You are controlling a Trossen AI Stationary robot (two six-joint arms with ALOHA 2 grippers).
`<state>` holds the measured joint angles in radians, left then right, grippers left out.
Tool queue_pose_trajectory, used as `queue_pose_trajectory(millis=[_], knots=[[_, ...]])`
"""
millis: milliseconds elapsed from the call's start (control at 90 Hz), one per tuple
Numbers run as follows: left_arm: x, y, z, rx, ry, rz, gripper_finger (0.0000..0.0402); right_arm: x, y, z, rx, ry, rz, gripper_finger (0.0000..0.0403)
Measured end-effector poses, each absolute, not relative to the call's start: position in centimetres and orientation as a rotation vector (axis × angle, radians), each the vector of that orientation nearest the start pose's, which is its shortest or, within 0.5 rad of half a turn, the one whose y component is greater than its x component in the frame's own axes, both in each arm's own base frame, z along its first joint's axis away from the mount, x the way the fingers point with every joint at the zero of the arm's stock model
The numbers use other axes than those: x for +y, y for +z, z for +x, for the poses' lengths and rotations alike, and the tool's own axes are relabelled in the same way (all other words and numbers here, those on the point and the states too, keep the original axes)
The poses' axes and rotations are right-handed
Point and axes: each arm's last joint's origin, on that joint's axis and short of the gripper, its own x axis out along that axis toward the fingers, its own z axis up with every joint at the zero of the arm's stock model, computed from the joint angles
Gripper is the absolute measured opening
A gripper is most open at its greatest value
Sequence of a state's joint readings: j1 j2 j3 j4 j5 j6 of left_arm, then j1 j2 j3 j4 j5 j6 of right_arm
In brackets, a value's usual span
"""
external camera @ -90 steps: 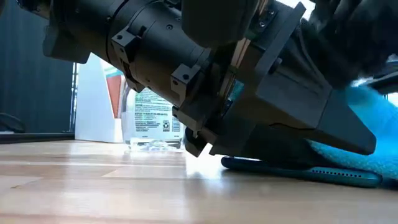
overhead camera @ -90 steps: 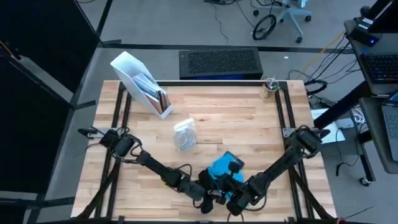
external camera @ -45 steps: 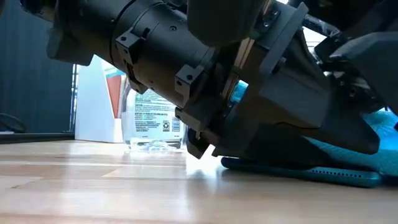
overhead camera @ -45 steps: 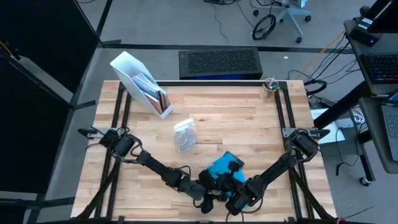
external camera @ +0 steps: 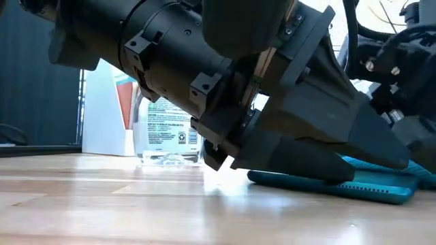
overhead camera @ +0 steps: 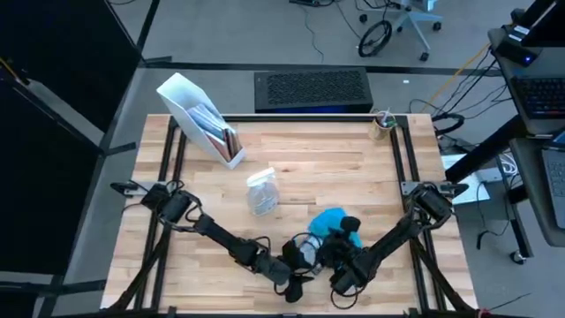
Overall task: Apply microfiber cloth
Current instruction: Wipe the blue tablet with a blue microfiber cloth
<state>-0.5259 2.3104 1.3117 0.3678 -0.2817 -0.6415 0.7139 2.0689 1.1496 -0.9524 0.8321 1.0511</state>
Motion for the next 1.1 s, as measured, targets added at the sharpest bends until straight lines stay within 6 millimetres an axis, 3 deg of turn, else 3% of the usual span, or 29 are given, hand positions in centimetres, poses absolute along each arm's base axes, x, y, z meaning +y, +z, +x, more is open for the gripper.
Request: queue_pose_trajectory(millis=[278, 389, 556, 700, 789, 878, 1100], knots=[[-22.3, 6.9, 40.0, 0.632, -0.046, -0.378, 0.0175, 17.9, 11.3, 23.1, 1.150, -0.801, -0.482, 0.0000], [-22.3, 6.9, 40.0, 0.632, -0.047, -0.377, 0.0175, 18.3, 14.0, 22.7, 1.077, -0.756, -0.399, 0.0000], [-22.3, 6.9, 40.0, 0.631, -0.048, -0.374, 0.0175, 19.6, 17.5, 22.5, 0.893, -0.653, -0.131, 0.0000], [-22.3, 6.9, 40.0, 0.631, -0.048, -0.373, 0.0175, 21.8, 18.4, 23.3, 0.750, -0.501, -0.002, 0.0000], [-22.3, 6.9, 40.0, 0.630, -0.048, -0.374, 0.0175, 23.4, 17.9, 24.6, 0.696, -0.398, 0.050, 0.0000], [-22.3, 6.9, 40.0, 0.628, -0.049, -0.375, 0.0175, 24.3, 16.0, 25.8, 0.709, -0.323, 0.054, 0.0000], [-22.3, 6.9, 40.0, 0.627, -0.048, -0.375, 0.0175, 23.9, 11.4, 26.8, 0.861, -0.336, -0.025, 0.0000]])
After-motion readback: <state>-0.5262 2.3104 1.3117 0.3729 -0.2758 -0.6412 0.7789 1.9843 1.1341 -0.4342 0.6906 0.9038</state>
